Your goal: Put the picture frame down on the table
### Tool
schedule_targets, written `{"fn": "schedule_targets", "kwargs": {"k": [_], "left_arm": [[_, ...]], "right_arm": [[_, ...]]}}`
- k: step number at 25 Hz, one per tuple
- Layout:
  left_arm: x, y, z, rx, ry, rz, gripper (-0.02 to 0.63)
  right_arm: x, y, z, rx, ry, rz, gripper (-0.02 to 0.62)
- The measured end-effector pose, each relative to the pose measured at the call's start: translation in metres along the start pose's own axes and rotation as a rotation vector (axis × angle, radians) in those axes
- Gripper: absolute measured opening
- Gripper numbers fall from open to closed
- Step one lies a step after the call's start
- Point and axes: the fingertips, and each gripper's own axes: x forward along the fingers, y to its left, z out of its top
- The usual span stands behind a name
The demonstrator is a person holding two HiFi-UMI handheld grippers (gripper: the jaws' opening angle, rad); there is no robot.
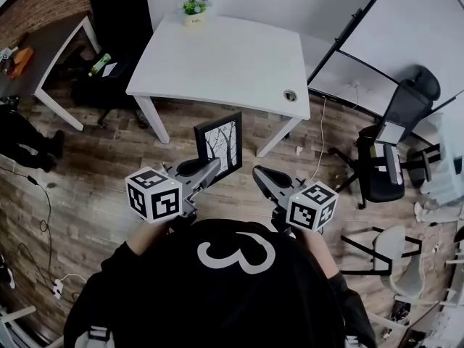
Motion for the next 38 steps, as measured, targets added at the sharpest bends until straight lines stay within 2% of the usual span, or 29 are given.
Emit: {"fn": "schedule_targets", "kwargs": {"k": [8,16,21,26,38], "left_arm": [[0.007,0.002,0.003,0.002,0.022,-0.002,0.049],[0.022,0.017,0.022,0.007,0.028,0.032,0.049],[0.042,0.035,0.032,-0.001,0.048,0.061,0.048],[0.073,0.066,0.061,-0.028,0.074,0.090,0.049],[0.124,0.136,0.079,-0.085,0.101,0.137,0.049]], "right_arm": [[0.003,-0.003,0.003,0.006,-0.008,0.003,0.023],[0.016,-0.029,0.021,0.014,-0.021,0.032,0.025],[0.034,-0.054,0.035,0.035,-0.027,0.059,0.025],[0.062,-0.093,0.065,0.063,-0.014,0.076,0.023],[0.109,-0.172,0.085,0.111,0.004,0.082,0.024]]}}
